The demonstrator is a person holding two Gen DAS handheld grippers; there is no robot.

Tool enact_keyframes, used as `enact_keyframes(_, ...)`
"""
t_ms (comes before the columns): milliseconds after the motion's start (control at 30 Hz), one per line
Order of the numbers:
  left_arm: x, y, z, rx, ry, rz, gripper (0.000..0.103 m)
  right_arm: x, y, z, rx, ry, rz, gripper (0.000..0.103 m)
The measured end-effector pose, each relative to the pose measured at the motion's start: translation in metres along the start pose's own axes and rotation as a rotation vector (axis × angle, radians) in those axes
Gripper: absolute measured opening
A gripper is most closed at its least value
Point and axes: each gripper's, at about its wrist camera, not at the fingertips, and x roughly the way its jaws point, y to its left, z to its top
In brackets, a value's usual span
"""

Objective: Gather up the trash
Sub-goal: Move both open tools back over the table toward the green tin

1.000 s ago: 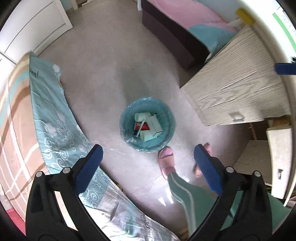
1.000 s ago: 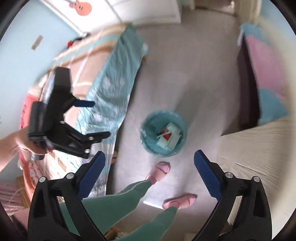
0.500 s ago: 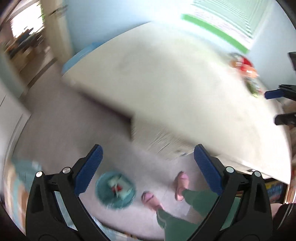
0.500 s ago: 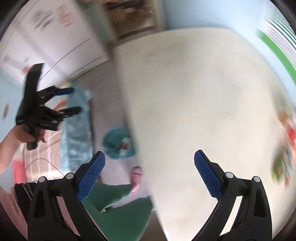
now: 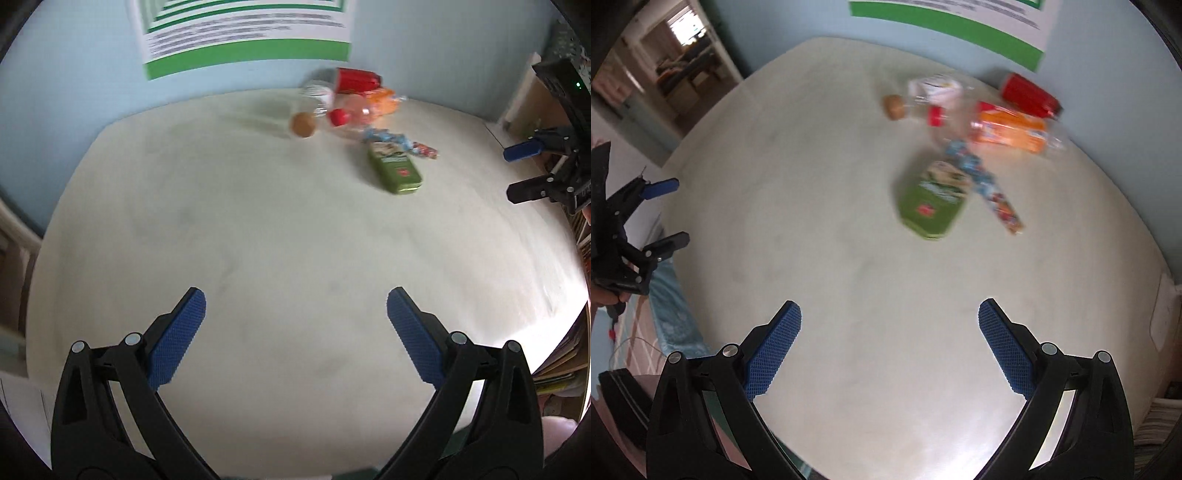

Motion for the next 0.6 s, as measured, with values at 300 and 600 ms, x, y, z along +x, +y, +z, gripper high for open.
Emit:
enact_keyframes(300,0.06,-0.071,0.069,0.09,0.047,-0.034,0.096,0.009,-0.07,0.013,-0.028,-0.034,0.053,0.096)
enact_keyframes(600,0.113,-0.105,0.104,0.072,0.112,-0.054,0.096,0.043,-0.119,0.028,-0.066,-0.02,0.051,0.096)
